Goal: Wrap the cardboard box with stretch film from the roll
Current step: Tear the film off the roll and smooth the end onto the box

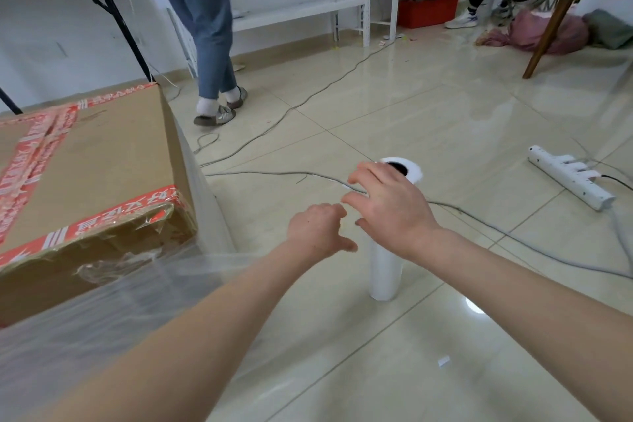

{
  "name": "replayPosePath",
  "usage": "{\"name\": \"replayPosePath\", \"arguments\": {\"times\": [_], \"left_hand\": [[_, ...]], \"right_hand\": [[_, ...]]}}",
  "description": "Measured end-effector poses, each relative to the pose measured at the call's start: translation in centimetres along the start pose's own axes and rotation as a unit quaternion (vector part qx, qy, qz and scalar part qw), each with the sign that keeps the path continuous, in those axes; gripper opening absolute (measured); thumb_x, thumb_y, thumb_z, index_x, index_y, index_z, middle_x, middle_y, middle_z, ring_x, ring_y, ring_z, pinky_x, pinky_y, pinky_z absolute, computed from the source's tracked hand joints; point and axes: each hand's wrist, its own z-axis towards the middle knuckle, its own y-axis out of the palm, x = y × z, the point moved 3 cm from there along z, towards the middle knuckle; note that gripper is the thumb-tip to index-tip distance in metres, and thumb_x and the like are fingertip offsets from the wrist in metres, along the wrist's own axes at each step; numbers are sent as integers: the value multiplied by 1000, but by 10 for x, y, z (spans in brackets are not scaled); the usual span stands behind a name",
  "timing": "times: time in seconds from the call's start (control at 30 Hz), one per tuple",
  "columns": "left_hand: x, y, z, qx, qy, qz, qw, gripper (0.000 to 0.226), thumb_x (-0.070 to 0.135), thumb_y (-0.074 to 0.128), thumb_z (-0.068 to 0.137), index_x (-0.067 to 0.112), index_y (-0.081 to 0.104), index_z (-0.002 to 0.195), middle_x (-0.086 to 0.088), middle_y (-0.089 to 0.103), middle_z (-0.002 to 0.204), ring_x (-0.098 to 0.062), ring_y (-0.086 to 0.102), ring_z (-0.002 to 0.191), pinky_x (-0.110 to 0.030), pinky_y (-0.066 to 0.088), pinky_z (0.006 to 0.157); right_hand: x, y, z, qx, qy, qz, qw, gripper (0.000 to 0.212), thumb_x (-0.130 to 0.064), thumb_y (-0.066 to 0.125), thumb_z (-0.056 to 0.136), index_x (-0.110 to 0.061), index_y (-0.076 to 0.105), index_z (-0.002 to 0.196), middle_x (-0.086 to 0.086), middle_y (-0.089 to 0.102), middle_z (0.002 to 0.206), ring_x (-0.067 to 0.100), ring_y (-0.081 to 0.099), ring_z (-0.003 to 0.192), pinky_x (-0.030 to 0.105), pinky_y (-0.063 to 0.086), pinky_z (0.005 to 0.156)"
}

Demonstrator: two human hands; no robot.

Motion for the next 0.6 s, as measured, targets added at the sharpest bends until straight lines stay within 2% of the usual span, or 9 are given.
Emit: {"name": "replayPosePath", "arguments": {"times": [0.03, 0.07, 0.1, 0.17, 0.23, 0.33, 0.47, 0.53, 0.6], "left_hand": [[-1, 3, 1, 3, -6, -10, 1000, 47, 46, 66, 82, 25, 54, 122, 5, 61, 114, -16, 54, 112, -30, 44, 79], [-1, 6, 0, 8, -8, -16, 1000, 35, 42, 63, 86, 24, 58, 115, 4, 64, 109, -17, 57, 106, -28, 42, 74], [0, 7, -2, 14, -4, -18, 1000, 25, 38, 59, 89, 23, 62, 108, 3, 66, 104, -19, 59, 101, -27, 40, 69], [0, 8, -4, 23, 11, -12, 1000, 18, 32, 54, 92, 23, 67, 100, 1, 68, 97, -21, 61, 92, -26, 37, 64], [-1, 9, -5, 25, 22, -17, 999, 19, 29, 52, 93, 26, 69, 100, 3, 68, 98, -19, 61, 92, -26, 39, 65], [2, 10, -4, 32, 42, -9, 999, 22, 30, 50, 94, 29, 70, 103, 6, 67, 101, -17, 60, 96, -27, 42, 69], [7, 17, -2, 76, 62, 54, 994, 23, 31, 49, 93, 24, 66, 106, 4, 65, 104, -21, 59, 99, -29, 43, 72], [8, 20, 4, 90, 62, 80, 991, 30, 43, 54, 89, 23, 61, 111, 5, 65, 107, -20, 58, 103, -31, 41, 78], [10, 23, 9, 82, 55, 80, 992, 40, 53, 56, 86, 23, 62, 113, 5, 67, 104, -20, 58, 102, -30, 39, 77]], "right_hand": [[-6, -1, -4, 12, 4, 18, 1000, 32, -14, 84, 51, -17, 69, 79, 5, 64, 88, 27, 63, 83, 34, 52, 61], [-12, 1, -10, 5, 9, 30, 999, 33, -12, 81, 55, -17, 67, 85, 3, 62, 83, 25, 61, 72, 28, 43, 49], [-15, 7, -14, -27, 28, 48, 998, 36, -12, 76, 66, -19, 63, 99, 1, 62, 85, 24, 60, 70, 26, 36, 46], [-15, 25, -25, -163, 101, 83, 978, 46, -15, 55, 88, -26, 41, 131, -1, 64, 103, 25, 62, 84, 28, 38, 54], [-5, 40, -33, -256, 152, 122, 947, 54, -21, 46, 95, -36, 25, 142, 0, 60, 119, 25, 59, 102, 32, 45, 67], [4, 49, -36, -252, 201, 166, 932, 40, -29, 42, 99, -37, 37, 137, -1, 56, 127, 23, 58, 109, 31, 44, 74], [2, 55, -31, -192, 240, 179, 935, 21, -26, 40, 100, -25, 58, 112, 2, 65, 104, 25, 60, 90, 28, 39, 65], [2, 59, -28, -180, 255, 186, 932, 21, -26, 41, 99, -23, 62, 103, 3, 65, 96, 25, 61, 85, 28, 40, 62], [2, 62, -27, -174, 265, 193, 929, 22, -25, 42, 98, -23, 63, 101, 3, 66, 93, 25, 62, 83, 28, 40, 59]]}}
